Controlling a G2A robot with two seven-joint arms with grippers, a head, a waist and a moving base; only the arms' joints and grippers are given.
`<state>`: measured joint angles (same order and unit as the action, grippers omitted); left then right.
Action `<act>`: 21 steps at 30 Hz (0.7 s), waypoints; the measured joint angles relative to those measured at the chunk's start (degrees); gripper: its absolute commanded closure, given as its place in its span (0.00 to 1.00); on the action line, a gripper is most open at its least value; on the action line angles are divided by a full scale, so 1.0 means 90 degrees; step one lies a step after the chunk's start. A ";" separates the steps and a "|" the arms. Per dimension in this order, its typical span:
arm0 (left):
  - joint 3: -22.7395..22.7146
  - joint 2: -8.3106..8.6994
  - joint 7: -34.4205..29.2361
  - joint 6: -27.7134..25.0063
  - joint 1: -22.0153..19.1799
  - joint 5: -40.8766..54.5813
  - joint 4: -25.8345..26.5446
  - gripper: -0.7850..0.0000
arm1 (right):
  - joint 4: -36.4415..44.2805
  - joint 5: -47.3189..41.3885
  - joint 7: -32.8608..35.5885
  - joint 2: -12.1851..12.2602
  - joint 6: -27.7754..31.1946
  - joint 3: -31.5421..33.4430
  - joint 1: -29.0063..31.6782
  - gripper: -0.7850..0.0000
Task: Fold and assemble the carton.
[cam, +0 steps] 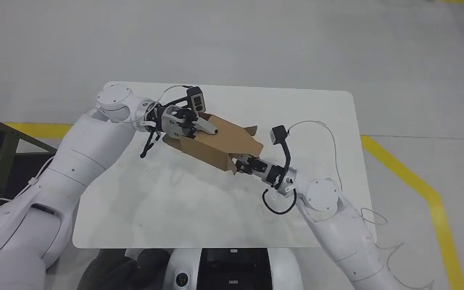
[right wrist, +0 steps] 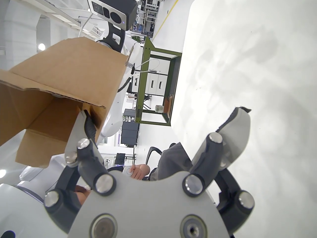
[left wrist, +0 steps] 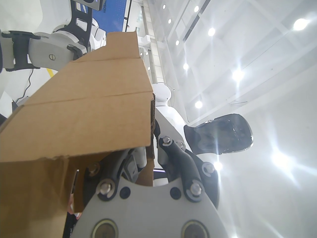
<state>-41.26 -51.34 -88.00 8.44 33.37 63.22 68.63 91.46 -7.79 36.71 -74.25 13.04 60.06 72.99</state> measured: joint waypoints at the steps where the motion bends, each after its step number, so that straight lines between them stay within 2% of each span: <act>1: 0.0004 -0.0003 0.0000 -0.0003 -0.0004 -0.0011 -0.0007 1.00 | 0.0009 0.0004 -0.0015 0.0000 -0.0006 -0.0001 -0.0001 0.00; 7: -0.0044 -0.0010 0.0000 -0.0043 -0.0010 -0.0029 -0.0160 1.00 | 0.0078 -0.0059 -0.0123 0.0027 0.0090 0.0128 0.0101 0.00; 13: -0.0197 0.0002 0.0002 -0.0122 0.0050 -0.0072 -0.0423 1.00 | 0.0293 -0.0307 -0.0159 0.0089 0.0483 0.0430 0.0395 0.00; 16: -0.0292 -0.0008 0.0182 -0.0202 0.0075 -0.0162 -0.0537 1.00 | 0.0401 -0.0662 0.0230 0.0120 0.0808 0.0492 0.0523 0.00; 21: -0.0419 -0.0012 0.0948 -0.0418 0.0208 -0.0570 -0.0387 1.00 | 0.0567 -0.1475 0.1046 0.0144 0.1226 0.0421 0.0605 0.00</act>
<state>-45.03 -51.45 -79.47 4.68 35.24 58.09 65.15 96.56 -21.06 46.13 -72.96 24.07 63.85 78.44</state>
